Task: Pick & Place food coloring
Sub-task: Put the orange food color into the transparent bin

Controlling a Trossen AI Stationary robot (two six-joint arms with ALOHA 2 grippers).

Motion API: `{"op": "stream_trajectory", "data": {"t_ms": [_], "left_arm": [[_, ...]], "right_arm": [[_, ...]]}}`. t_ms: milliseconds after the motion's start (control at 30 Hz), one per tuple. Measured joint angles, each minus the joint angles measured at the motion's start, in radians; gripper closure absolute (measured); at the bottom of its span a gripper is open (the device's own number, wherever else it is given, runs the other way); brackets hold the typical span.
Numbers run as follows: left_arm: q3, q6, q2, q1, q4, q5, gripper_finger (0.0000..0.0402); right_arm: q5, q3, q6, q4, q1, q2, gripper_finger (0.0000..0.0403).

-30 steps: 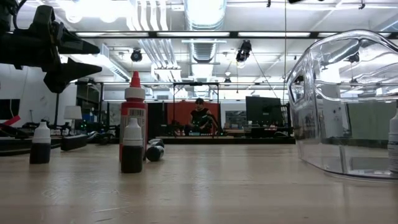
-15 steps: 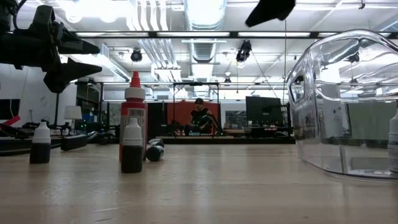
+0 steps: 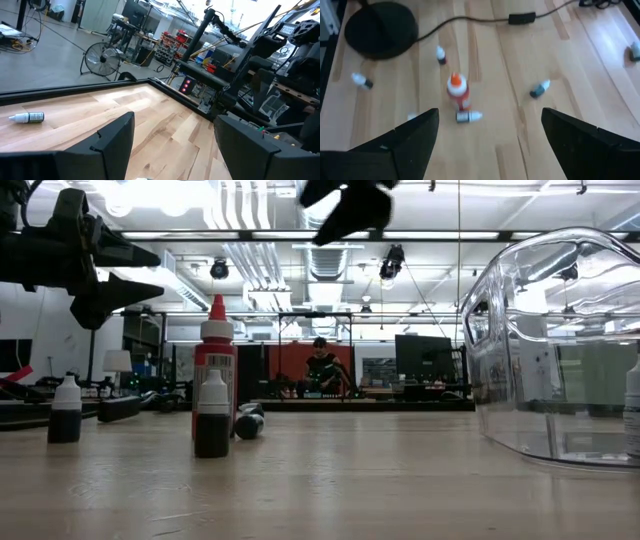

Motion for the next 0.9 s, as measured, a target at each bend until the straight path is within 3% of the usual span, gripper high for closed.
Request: {"op": "stream_trajectory", "data": {"t_ms": [500,900], "left_arm": [[0.000,0.000,0.000,0.000,0.001,0.000,0.0157],[0.000,0.000,0.000,0.000,0.000,0.000,0.0157]], "right_arm": [[-0.150,0.370,-0.081,-0.131,-0.072,0.348,0.0057],[-0.200,0.316,-0.143,-0.089,-0.047,0.366,0.0058]]}}
